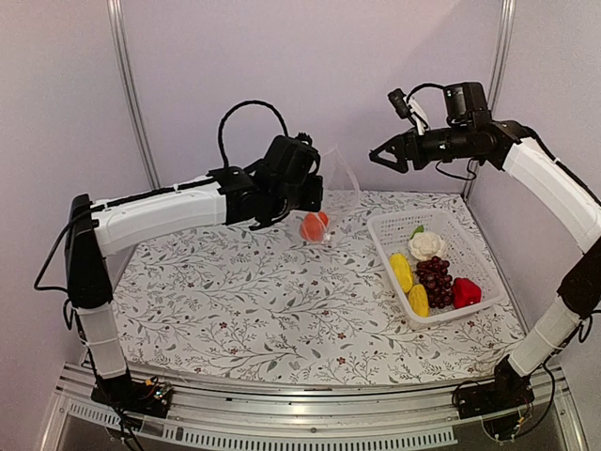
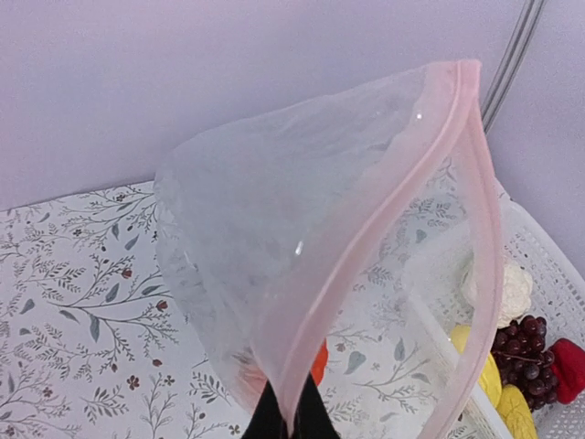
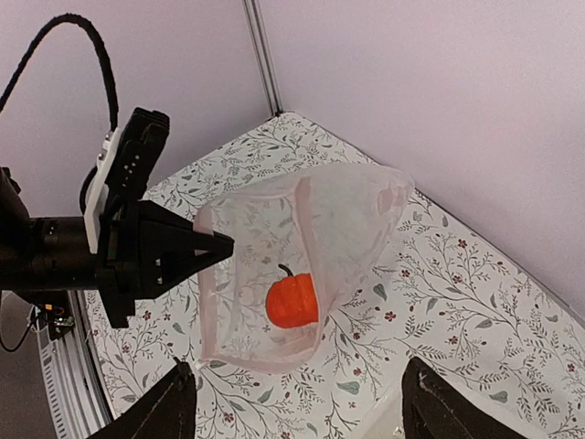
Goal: Place the food in the zip-top bag and seal the zipper
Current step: Place the fake vegetable in the zipper food storage bag, then adjust the fake fruit in the bin.
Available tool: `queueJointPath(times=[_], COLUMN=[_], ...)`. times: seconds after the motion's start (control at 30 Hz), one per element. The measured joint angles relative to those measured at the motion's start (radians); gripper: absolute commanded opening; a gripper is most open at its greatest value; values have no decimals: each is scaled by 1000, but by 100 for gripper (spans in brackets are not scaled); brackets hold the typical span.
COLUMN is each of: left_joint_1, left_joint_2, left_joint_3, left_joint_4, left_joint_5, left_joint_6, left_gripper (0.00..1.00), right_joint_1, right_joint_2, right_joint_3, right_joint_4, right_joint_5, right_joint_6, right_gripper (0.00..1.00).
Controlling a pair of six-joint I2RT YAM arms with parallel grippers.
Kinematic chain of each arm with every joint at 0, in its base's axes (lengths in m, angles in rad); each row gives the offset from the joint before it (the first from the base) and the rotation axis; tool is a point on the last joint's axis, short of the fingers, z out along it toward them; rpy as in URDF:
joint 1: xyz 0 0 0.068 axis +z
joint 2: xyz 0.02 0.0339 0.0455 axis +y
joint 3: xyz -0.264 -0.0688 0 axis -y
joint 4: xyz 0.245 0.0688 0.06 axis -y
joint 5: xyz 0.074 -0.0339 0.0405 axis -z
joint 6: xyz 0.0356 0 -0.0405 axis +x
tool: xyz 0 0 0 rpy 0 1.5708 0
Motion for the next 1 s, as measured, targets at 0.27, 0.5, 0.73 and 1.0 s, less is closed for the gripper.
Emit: queueJointPath(times=[0.27, 0.5, 0.73, 1.0], left_joint_1=[76, 96, 98, 103], left_joint_2=[-61, -81, -82, -82], left_joint_3=[-1, -6, -13, -18], left_joint_4=[-60, -109, -136, -135], left_joint_5=[-21, -47, -59, -51], left_joint_6=[60, 115, 160, 176], left_gripper=[0, 0, 0, 0], right_joint_1=[-127, -197, -254, -268], right_joint_2=[-76, -103, -106, -129], right_joint_3=[-183, -343, -484, -587], right_joint_4=[-8, -37, -69, -96], right_joint_5=[45, 163, 223, 232], right_joint_6=[-80, -154, -187, -244], right_gripper=[70, 66, 64, 60])
